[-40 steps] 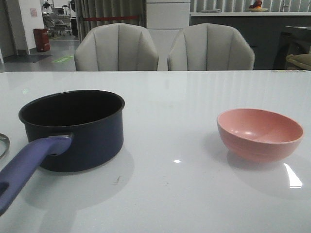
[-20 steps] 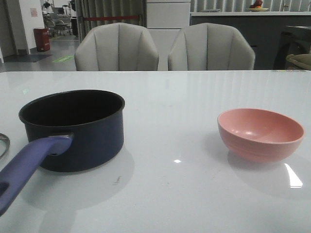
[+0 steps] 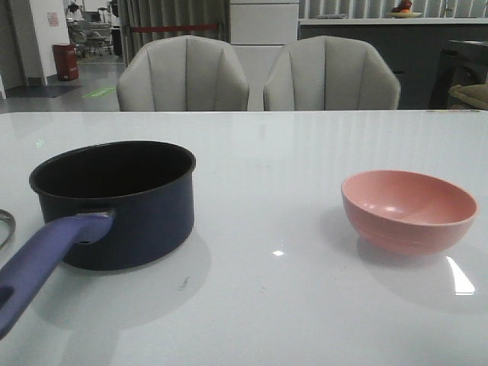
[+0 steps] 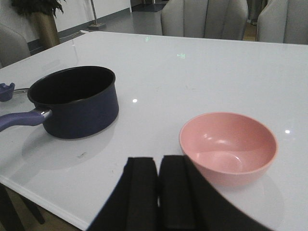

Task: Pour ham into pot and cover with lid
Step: 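Release the pink bowl and raise the right gripper away, then grasp the blue knob of the glass lid with the left gripper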

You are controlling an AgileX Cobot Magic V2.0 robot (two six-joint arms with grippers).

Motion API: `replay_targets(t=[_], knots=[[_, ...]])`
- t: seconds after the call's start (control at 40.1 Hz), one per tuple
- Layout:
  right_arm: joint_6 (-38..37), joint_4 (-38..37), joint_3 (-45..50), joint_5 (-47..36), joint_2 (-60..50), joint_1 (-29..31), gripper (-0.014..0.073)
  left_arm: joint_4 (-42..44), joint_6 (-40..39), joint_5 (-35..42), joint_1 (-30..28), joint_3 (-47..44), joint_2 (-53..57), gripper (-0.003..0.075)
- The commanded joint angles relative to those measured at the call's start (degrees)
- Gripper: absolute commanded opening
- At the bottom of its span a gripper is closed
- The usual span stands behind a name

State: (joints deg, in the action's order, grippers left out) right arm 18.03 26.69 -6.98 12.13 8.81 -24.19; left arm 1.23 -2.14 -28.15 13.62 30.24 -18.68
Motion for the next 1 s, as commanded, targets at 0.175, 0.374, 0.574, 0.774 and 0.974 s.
replay_targets(t=[0.175, 0.374, 0.574, 0.774, 0.974], knots=[[0.48, 0.14, -1.48, -4.65, 0.52, -0.01, 0.0146, 0.08, -4.65, -6.03, -8.36, 16.60, -18.92, 0.0574], [0.48, 0.14, -1.48, -4.65, 0.52, -0.01, 0.0146, -2.97, -4.77, -13.07, -13.95, 23.15, -32.90, 0.0573], [0.48, 0.14, -1.48, -4.65, 0.52, -0.01, 0.0146, -4.25, -4.77, -17.02, -16.80, 28.12, -46.65, 0.0572], [0.48, 0.14, -1.48, -4.65, 0.52, -0.01, 0.0146, -4.50, -4.77, -23.15, -18.64, 34.02, -58.72, 0.0572], [0.48, 0.14, -1.48, -4.65, 0.52, -0.01, 0.0146, -4.18, -4.85, -24.26, -18.89, 37.32, -66.23, 0.0572]])
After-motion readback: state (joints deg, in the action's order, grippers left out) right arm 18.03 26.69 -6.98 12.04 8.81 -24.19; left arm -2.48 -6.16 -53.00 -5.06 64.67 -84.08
